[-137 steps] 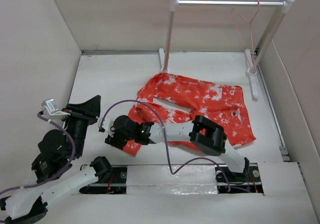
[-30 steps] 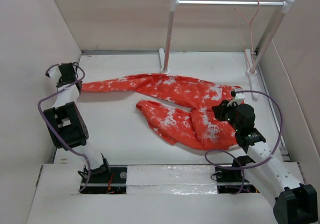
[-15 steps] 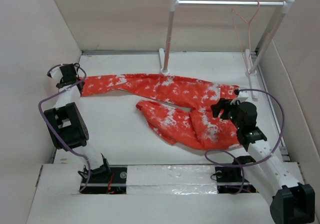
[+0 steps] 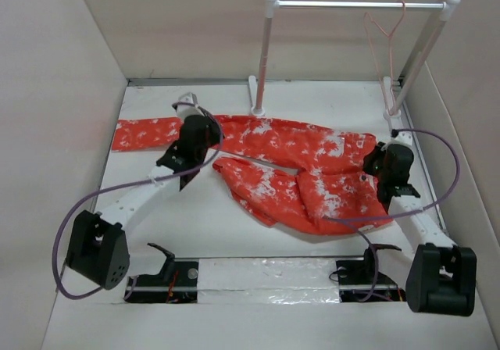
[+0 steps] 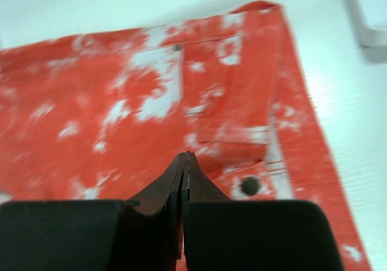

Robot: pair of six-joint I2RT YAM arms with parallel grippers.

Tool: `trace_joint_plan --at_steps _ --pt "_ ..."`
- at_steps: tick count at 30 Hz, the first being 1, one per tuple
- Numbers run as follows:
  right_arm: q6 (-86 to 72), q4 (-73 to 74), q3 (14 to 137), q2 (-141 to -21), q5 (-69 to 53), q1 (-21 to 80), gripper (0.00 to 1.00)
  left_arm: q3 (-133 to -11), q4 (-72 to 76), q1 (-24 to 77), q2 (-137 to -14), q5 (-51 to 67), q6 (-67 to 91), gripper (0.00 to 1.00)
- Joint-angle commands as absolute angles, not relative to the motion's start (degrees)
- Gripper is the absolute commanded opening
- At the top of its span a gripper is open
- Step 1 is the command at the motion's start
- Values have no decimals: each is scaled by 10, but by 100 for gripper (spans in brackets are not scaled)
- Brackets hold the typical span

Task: Place the trousers on the hanger
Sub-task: Flatten out the trousers at the center of the board.

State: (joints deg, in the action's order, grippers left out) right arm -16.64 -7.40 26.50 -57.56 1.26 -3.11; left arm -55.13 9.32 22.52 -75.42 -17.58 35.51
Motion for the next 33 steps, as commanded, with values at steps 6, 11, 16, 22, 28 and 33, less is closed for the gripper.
trace_joint_plan --at_steps 6,11,16,22,28,33 --pt "-193 -172 316 -696 -17 -162 73 -346 119 350 -614 -203 427 0" --pt "-215 -159 378 -781 -51 -184 77 -241 148 350 -561 -129 461 39" --pt "-236 -208 395 -876 -145 -210 75 -198 181 350 -576 -105 480 44" --pt "-261 -206 410 -932 -144 -210 72 -175 215 345 -624 -69 516 44" --pt "-275 -220 435 -977 -188 -210 30 -180 220 334 -671 -72 514 43" --pt "-289 -247 431 -958 -174 -216 0 -191 239 334 -711 -60 511 43"
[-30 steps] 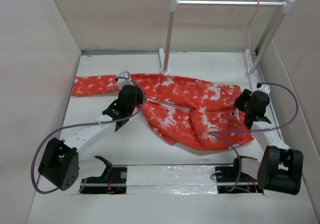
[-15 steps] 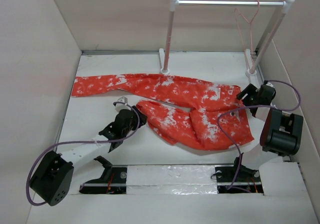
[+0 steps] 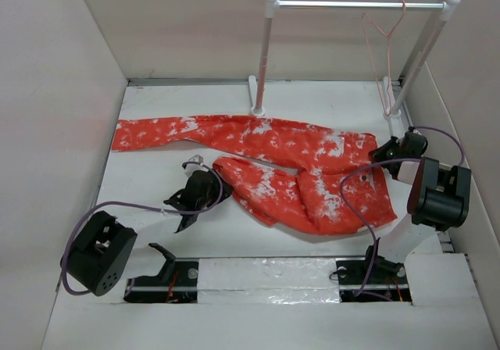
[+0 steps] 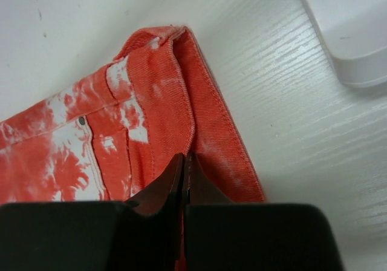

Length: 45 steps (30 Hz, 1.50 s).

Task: Place the trousers on the hanger
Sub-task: Flatten out the trousers at the center of the board.

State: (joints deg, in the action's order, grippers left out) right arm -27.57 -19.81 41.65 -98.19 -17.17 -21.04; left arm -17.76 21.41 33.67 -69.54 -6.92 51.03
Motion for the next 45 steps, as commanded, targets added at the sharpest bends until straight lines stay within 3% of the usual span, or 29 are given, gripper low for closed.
trace_joint_plan --at_steps 1,7,8,9,11,12,13,17,23,29,35,38,45 --pt "-290 -249 431 -948 -157 -216 0 -193 242 334 -716 -58 510 43" --pt "-286 -188 471 -883 -95 -223 1 -204 276 346 -763 -43 509 39" --pt "-286 -188 473 -881 -95 -223 6 -208 282 352 -772 -36 509 37" --pt "-284 -190 472 -878 -99 -223 11 -214 285 358 -781 -37 510 28" --pt "-285 -206 463 -871 -112 -223 34 -231 278 358 -802 -33 504 5" --pt "-281 -210 459 -867 -115 -223 43 -239 269 358 -801 -35 499 0" --pt "-280 -220 453 -863 -119 -223 54 -250 236 358 -784 -41 484 0" --pt "-260 -196 451 -835 -97 -218 69 -318 104 358 -679 -119 424 0" --pt "-272 -223 422 -831 -100 -207 70 -446 -172 363 -558 -190 367 0" --pt "-270 -236 396 -809 -68 -176 70 -569 -361 355 -551 -256 316 0" --pt "-264 -237 378 -780 -83 -171 70 -627 -412 350 -589 -307 281 5" --pt "-258 -230 367 -752 -85 -154 70 -613 -434 326 -603 -391 292 2" --pt "-229 -189 349 -659 -56 -112 70 -595 -356 244 -567 -398 207 0"
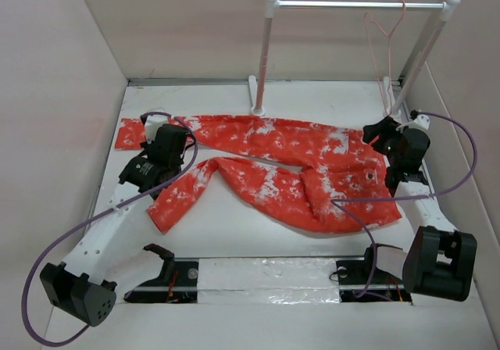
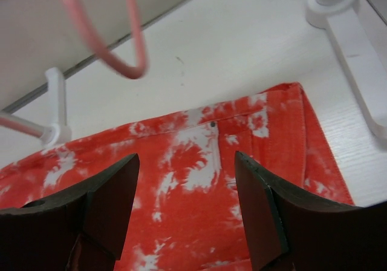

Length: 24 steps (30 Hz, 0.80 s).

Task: Place the trousers on the hanger
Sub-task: Flatten out the trousers at the center of the board.

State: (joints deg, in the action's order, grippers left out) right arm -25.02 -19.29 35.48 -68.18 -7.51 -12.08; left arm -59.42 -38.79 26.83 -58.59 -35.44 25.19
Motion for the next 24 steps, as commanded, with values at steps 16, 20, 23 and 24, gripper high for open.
trace_joint_plan --at_steps 16,20,23,24 --pt "-64 -82 450 -666 -73 310 4 -493 -260 -30 -598 -19 279 48" --pt "-50 -65 460 -661 -43 361 22 -427 -217 -99 -631 41 334 49" --pt "-37 -55 461 -642 -50 367 42 -397 -227 -162 -675 30 359 48" --pt "-29 -49 461 -636 -50 367 45 -397 -233 -168 -690 7 363 48"
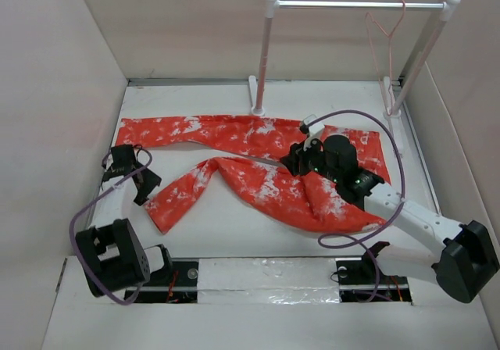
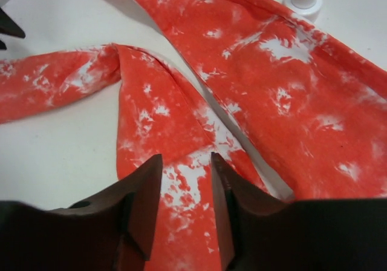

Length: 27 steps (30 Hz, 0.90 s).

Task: Place the trousers on the hanger
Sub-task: Flatten out the trousers at the center of the board.

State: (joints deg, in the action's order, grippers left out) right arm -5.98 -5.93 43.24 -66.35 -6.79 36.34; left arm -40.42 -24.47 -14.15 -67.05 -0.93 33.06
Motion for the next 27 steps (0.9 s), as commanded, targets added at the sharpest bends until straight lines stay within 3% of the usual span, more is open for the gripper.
trace_joint_plan --at_steps 1,6,20,21,24,25,27 --pt "-27 -46 461 -630 -47 373 50 -402 -251 -168 -715 -16 375 50" --pt "-30 -63 434 -603 -43 360 51 -423 -266 -168 -755 -115 390 53" --pt "-40 -78 412 -585 -71 337 51 -406 -239 -175 -815 -111 396 50" --pt "-41 -78 410 -582 -70 337 51 -411 -242 -175 -826 -113 396 48" --pt "-44 -82 404 -574 -72 326 51 -414 -221 -175 -831 -84 386 6" --pt "-45 -83 402 -571 -73 321 51 -417 -202 -175 -829 -76 385 0" --pt "-47 -86 398 -570 -76 315 51 -446 -187 -175 -824 -60 388 0"
